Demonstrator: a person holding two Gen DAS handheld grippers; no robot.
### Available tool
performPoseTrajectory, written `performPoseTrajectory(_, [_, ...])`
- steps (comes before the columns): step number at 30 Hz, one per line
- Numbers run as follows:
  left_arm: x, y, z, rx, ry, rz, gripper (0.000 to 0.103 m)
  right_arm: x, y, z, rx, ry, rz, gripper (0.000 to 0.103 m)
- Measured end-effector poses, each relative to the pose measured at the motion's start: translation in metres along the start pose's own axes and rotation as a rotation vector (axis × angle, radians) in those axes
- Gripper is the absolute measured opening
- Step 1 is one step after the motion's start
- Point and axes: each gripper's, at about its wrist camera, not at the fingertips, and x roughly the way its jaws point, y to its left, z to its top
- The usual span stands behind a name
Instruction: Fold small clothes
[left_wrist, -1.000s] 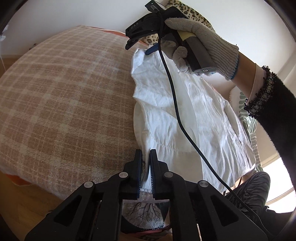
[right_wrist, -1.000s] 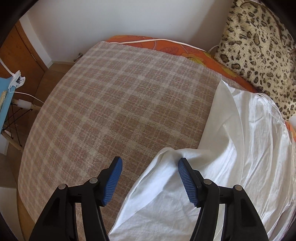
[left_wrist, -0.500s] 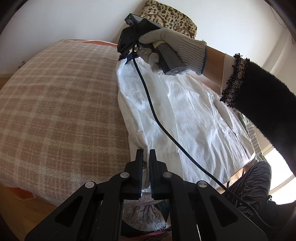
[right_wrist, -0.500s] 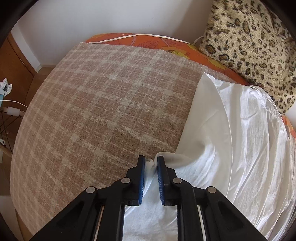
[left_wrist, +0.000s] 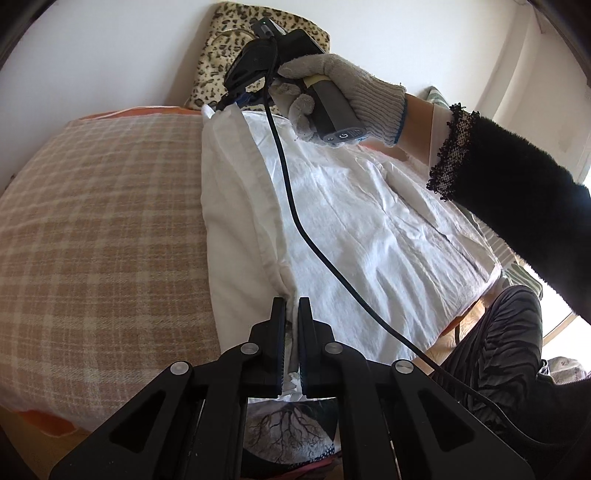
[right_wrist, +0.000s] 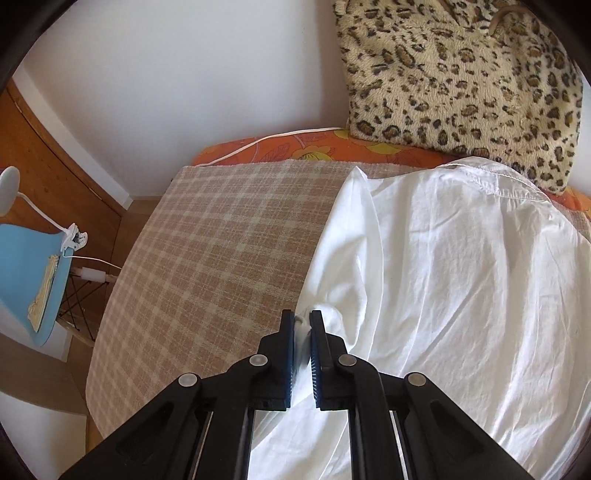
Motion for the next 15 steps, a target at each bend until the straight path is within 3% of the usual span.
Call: performPoseTrajectory(15, [0.041, -0.047, -0.004, 0.135, 0.105, -0.058, 0.005, -0.016, -0.089, -0.025, 0.094, 0.008, -0.062, 0.005])
